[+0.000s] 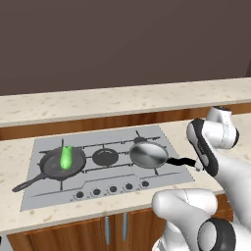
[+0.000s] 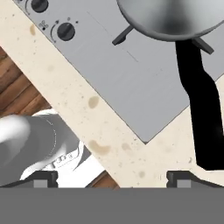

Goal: Place both pans onto different burners. Then place the corn and the fish on different pans.

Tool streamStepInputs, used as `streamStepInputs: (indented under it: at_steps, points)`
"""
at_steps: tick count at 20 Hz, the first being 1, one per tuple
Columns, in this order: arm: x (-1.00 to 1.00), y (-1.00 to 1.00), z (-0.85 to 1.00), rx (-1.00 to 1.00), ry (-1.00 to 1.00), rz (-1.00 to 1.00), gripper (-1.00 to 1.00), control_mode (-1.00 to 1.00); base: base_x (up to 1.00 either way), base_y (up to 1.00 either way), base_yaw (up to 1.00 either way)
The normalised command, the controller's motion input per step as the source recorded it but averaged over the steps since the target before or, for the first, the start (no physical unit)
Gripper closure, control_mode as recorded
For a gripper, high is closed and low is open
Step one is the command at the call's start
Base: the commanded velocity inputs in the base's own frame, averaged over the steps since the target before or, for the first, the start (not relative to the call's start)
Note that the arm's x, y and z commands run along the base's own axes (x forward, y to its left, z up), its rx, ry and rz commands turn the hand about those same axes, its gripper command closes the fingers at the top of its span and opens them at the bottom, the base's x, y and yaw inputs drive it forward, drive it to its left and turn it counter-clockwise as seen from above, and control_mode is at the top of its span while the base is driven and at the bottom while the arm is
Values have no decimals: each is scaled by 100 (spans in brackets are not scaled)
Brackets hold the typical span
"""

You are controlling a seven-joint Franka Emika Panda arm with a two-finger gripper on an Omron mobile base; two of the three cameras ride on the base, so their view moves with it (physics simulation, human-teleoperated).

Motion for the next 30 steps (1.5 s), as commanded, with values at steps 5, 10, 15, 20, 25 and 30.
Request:
streamStepInputs:
  at_steps: [5,10,15,20,25,30]
  points:
    - [-44,36,33,0,0,-27,-100,-100,0,0,0]
    - [-27,41,35,0,0,-30,-100,-100,0,0,0]
    - [-10,43,41,0,0,-29,-100,-100,0,0,0]
    - [0,38,34,0,0,-29,-100,-100,0,0,0]
    - [0,42,37,0,0,-28,-100,-100,0,0,0]
    - [6,13,47,0,0,-19,-100,-100,0,0,0]
